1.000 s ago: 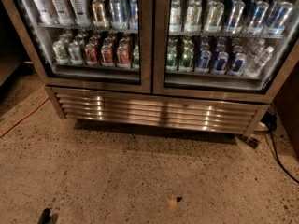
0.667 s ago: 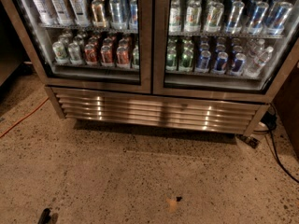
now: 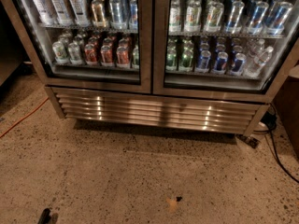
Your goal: Open right fridge door
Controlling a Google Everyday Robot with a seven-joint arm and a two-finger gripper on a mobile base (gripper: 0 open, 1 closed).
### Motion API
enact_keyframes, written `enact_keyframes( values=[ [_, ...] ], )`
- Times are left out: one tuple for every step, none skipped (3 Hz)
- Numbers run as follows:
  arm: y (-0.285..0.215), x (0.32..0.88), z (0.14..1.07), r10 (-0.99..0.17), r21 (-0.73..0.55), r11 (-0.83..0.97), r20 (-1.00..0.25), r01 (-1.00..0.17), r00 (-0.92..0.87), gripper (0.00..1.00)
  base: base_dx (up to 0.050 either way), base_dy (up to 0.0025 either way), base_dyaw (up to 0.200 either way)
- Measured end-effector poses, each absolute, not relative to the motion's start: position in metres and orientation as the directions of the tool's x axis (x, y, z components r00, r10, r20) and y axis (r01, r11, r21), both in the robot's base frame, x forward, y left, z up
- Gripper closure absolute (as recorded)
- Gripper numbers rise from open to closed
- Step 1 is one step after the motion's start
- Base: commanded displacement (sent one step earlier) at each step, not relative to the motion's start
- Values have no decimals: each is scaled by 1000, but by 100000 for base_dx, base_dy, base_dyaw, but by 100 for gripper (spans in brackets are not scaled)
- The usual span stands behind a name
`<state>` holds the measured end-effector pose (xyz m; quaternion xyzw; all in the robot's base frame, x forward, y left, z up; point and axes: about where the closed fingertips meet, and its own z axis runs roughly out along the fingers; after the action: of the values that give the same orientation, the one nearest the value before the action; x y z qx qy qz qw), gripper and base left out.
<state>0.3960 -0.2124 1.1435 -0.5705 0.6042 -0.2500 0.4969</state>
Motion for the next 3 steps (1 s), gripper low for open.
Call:
enact_keyframes(
  values=[
    [-212, 396, 1144, -938, -869, 224, -315, -441, 145, 0, 5000, 0, 0],
    [-212, 396, 1144, -938, -869, 224, -315, -441, 145, 0, 5000, 0, 2],
    [-212, 396, 1144, -938, -869, 224, -315, -441, 145, 0, 5000, 0, 2]
  ],
)
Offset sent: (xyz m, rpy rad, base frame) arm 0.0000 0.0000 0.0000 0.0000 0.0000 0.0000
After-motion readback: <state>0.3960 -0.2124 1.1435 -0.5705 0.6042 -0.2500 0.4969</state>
